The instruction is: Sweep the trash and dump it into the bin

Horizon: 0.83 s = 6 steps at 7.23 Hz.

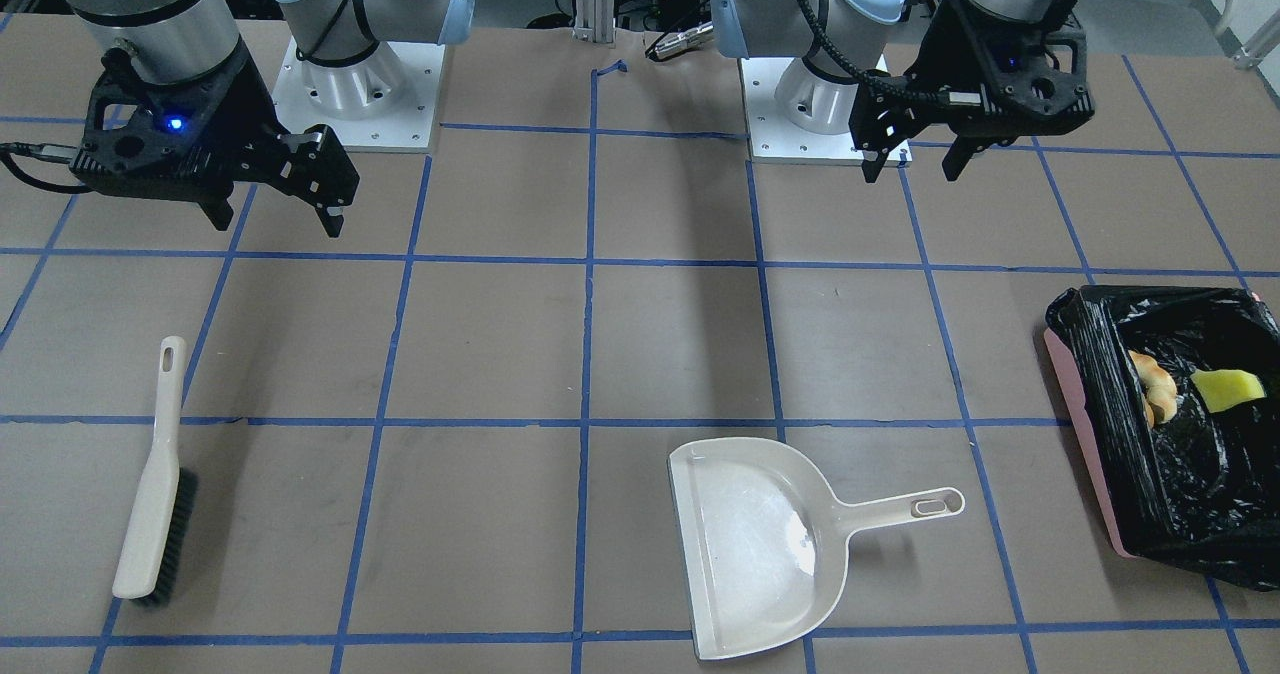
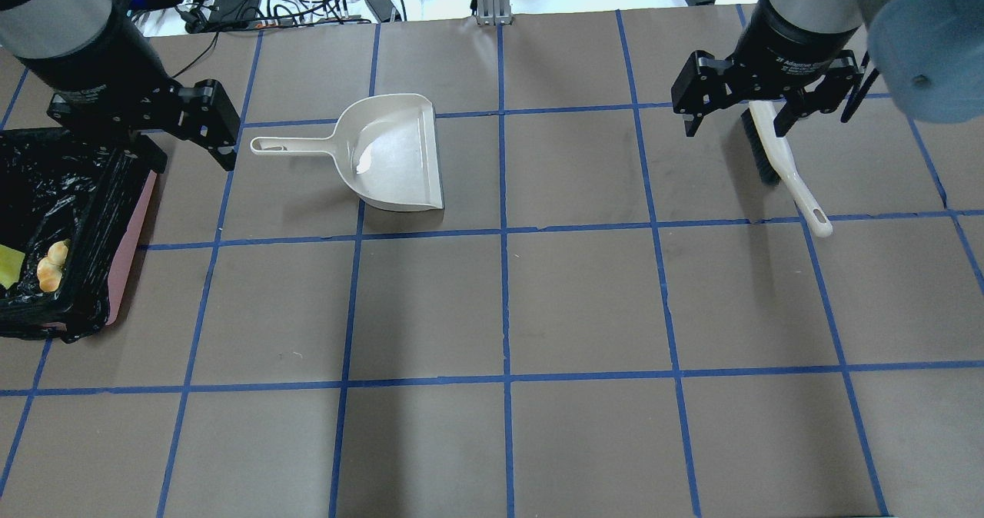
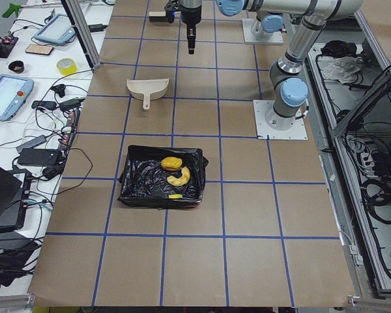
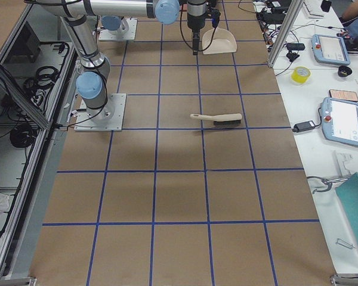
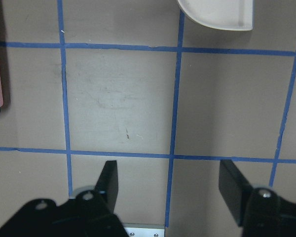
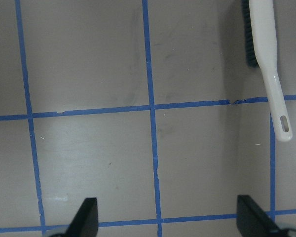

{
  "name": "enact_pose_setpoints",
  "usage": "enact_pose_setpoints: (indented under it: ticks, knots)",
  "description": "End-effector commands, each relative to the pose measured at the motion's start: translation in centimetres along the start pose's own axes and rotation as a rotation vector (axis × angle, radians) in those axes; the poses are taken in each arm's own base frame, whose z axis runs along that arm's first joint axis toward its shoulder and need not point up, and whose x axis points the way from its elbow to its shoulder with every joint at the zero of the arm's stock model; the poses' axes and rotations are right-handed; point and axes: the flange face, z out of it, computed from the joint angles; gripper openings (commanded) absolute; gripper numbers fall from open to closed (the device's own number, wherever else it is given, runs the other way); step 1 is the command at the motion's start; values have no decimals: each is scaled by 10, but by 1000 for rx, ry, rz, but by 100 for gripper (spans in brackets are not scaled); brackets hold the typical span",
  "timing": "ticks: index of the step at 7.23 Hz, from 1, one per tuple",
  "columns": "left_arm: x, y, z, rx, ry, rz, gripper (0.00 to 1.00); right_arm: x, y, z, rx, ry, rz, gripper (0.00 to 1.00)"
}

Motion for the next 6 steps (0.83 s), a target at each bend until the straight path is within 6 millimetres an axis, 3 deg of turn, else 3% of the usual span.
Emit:
enact_pose_setpoints:
  ticks: [1, 4, 6]
  knots:
    - [26, 10, -1, 9, -2, 22, 77, 0, 0, 0, 1, -3, 0, 100]
    - [28, 14, -7, 29, 0, 28, 82, -1, 0, 0, 2, -11, 8, 100]
    - [28, 14, -7, 31, 2, 29, 100, 0, 0, -1, 2, 1, 4, 100]
